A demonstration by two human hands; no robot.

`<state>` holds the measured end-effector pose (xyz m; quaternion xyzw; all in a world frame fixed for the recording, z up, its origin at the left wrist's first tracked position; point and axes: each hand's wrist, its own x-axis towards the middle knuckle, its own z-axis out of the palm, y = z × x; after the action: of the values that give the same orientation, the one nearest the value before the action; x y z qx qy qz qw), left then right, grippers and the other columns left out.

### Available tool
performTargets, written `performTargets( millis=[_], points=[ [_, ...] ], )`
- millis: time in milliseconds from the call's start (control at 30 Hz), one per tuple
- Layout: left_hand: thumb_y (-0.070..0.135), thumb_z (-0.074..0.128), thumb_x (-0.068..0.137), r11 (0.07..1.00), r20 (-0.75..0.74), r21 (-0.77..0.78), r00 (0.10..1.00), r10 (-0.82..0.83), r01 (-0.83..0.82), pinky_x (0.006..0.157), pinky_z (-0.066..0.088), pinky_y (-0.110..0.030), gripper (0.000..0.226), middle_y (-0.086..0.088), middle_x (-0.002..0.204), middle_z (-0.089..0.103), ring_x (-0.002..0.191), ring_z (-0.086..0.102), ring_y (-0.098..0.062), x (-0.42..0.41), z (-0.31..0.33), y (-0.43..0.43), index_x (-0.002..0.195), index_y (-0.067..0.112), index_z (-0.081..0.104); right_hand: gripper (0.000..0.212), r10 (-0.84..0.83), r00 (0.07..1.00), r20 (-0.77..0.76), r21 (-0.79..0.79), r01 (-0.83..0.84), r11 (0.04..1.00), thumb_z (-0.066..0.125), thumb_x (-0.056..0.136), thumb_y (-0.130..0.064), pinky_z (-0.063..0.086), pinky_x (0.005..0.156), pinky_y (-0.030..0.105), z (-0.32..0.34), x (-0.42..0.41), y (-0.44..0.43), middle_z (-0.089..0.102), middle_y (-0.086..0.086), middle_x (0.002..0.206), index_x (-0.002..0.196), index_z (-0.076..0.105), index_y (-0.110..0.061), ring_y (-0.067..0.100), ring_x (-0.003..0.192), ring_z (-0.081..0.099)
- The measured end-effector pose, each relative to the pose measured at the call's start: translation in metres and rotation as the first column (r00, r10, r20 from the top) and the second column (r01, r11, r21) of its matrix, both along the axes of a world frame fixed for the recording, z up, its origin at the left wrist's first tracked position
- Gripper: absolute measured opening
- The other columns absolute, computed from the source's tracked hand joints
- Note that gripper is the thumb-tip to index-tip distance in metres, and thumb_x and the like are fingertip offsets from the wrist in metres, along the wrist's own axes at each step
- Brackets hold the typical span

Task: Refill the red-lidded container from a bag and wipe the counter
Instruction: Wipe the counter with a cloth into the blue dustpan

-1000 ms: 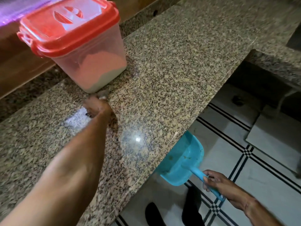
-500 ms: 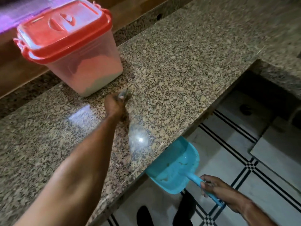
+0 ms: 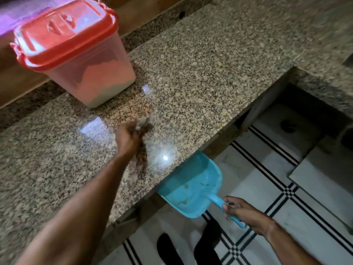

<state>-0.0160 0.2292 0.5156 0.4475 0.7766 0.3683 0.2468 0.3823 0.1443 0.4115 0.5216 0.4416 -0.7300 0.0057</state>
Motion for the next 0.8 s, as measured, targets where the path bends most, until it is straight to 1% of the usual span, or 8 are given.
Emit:
performTargets(
  millis=[67, 133, 267, 400, 533, 633, 733, 800],
  points=[
    [0.043, 0.061, 0.098, 0.989, -0.2, -0.092, 0.975, 0.097, -0.117, 0.06, 0.044, -0.018, 0.031, 0.01, 0.108, 0.069, 0.075, 0.058, 0.002, -0.015, -0.005, -0.013, 0.117, 0.022, 0.073, 0.016, -0.002, 1.0, 0.001, 0.002, 0.002, 1.0, 0.057, 0.104, -0.03, 0.043, 0.082, 0.027, -0.003, 0.002, -0.002, 0.066, 0.001, 0.079, 0.107, 0.065, -0.016, 0.012, 0.076, 0.058],
    [0.056, 0.055, 0.097, 0.993, -0.305, -0.114, 0.952, -0.01, -0.026, 0.067, 0.049, -0.023, 0.035, 0.009, 0.113, 0.071, 0.085, 0.062, -0.003, -0.003, -0.013, -0.021, 0.114, 0.031, 0.073, 0.019, 0.002, 1.0, 0.013, 0.01, -0.002, 1.0, 0.057, 0.104, -0.031, 0.043, 0.08, 0.028, -0.005, 0.002, -0.005, 0.067, 0.0, 0.08, 0.111, 0.064, -0.015, 0.012, 0.077, 0.059],
    [0.062, 0.051, 0.097, 0.969, -0.363, -0.09, 0.898, -0.246, 0.23, 0.074, 0.058, -0.02, 0.029, 0.018, 0.108, 0.064, 0.094, 0.062, 0.0, 0.05, -0.039, -0.008, 0.105, 0.041, 0.07, 0.026, -0.012, 1.0, 0.009, 0.025, 0.012, 1.0, 0.058, 0.103, -0.023, 0.048, 0.068, 0.015, -0.003, 0.001, -0.012, 0.064, 0.005, 0.081, 0.113, 0.061, 0.001, 0.013, 0.073, 0.059],
    [0.041, 0.056, 0.101, 0.904, -0.224, -0.151, 0.877, -0.425, 0.399, 0.073, 0.051, -0.02, 0.025, 0.006, 0.109, 0.063, 0.095, 0.058, -0.006, 0.077, -0.039, -0.01, 0.119, 0.031, 0.071, 0.028, -0.009, 1.0, 0.025, 0.073, 0.007, 0.997, 0.057, 0.103, -0.025, 0.046, 0.062, 0.01, 0.007, -0.001, -0.015, 0.063, 0.004, 0.08, 0.112, 0.061, 0.001, 0.007, 0.069, 0.058],
    [0.036, 0.062, 0.098, 1.0, -0.068, 0.003, 0.998, 0.004, -0.004, 0.067, 0.059, -0.018, 0.018, 0.013, 0.103, 0.073, 0.085, 0.069, -0.001, 0.028, -0.022, -0.061, 0.105, 0.026, 0.075, 0.026, -0.008, 0.999, 0.035, 0.118, 0.004, 0.993, 0.053, 0.105, -0.018, 0.048, 0.062, 0.009, 0.015, -0.006, -0.021, 0.064, 0.004, 0.078, 0.114, 0.059, 0.006, 0.007, 0.067, 0.056],
    [0.02, 0.057, 0.1, 0.877, -0.292, -0.18, 0.875, 0.386, -0.446, 0.054, 0.039, -0.023, 0.007, -0.002, 0.099, 0.065, 0.071, 0.051, -0.009, -0.006, -0.026, -0.117, 0.102, 0.016, 0.062, 0.027, -0.017, 1.0, 0.025, 0.12, 0.014, 0.993, 0.054, 0.105, -0.02, 0.05, 0.07, 0.015, 0.018, -0.011, -0.038, 0.066, 0.001, 0.078, 0.116, 0.059, 0.004, 0.011, 0.073, 0.057],
    [0.022, 0.058, 0.098, 0.835, -0.459, -0.253, 0.82, 0.342, -0.489, 0.059, 0.036, -0.033, 0.008, -0.006, 0.093, 0.056, 0.077, 0.05, -0.021, 0.008, -0.023, -0.146, 0.099, 0.014, 0.058, 0.025, -0.019, 1.0, 0.011, 0.099, 0.018, 0.995, 0.055, 0.104, -0.023, 0.048, 0.078, 0.022, 0.017, -0.016, -0.059, 0.066, 0.002, 0.08, 0.115, 0.061, -0.001, 0.016, 0.079, 0.057],
    [0.024, 0.061, 0.098, 0.85, -0.431, -0.263, 0.844, 0.319, -0.456, 0.059, 0.035, -0.031, 0.011, -0.004, 0.094, 0.054, 0.08, 0.051, -0.021, 0.036, -0.025, -0.148, 0.103, 0.015, 0.058, 0.022, -0.025, 1.0, 0.005, 0.085, 0.025, 0.996, 0.056, 0.104, -0.023, 0.048, 0.076, 0.023, 0.015, -0.019, -0.071, 0.067, 0.002, 0.08, 0.112, 0.062, -0.003, 0.014, 0.077, 0.058]
  ],
)
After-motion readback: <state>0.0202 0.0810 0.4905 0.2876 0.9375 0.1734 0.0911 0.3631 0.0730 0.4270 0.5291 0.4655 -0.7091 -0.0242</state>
